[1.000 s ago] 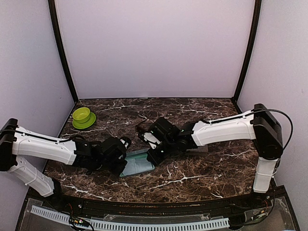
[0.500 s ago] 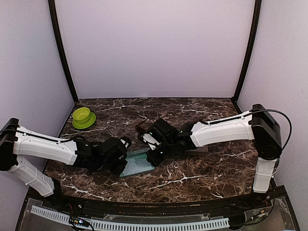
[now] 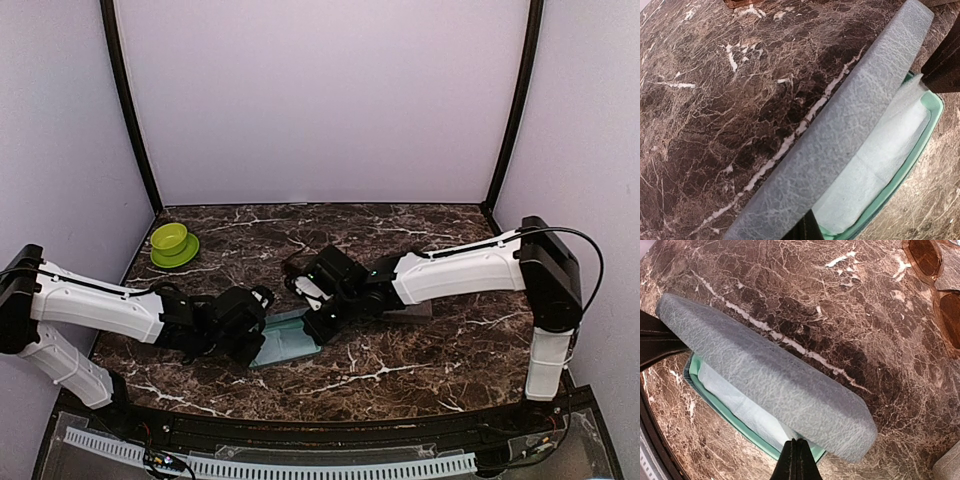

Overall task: Organize the sunglasses
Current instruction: Place the folded cleaning cloth in the sunglasses case, then pick up the sunglasses from the center of the board.

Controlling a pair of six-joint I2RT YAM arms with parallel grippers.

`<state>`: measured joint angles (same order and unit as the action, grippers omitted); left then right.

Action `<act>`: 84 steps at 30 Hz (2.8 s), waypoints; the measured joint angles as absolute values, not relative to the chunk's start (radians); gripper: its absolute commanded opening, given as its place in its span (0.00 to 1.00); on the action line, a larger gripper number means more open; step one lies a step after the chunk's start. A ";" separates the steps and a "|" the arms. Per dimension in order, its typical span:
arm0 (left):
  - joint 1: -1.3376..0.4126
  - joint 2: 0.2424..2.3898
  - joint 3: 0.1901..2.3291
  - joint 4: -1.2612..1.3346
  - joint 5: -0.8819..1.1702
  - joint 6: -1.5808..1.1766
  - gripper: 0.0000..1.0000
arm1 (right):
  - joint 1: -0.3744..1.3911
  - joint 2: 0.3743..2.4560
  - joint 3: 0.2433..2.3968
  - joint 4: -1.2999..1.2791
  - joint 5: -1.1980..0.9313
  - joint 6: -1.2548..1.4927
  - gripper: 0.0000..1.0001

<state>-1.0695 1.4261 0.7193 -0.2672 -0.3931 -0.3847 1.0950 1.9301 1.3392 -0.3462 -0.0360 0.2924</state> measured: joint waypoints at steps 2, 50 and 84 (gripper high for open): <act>-1.069 1.428 0.720 -0.267 -0.390 -0.384 0.00 | 1.095 1.937 1.346 -0.348 -0.033 0.291 0.00; -1.139 1.317 0.692 -0.313 -0.321 -0.453 0.37 | 1.095 1.847 1.199 -0.328 -0.075 0.324 0.24; -1.076 1.093 0.740 -0.247 -0.275 -0.350 0.64 | 0.666 2.168 1.707 -0.344 0.001 0.475 0.56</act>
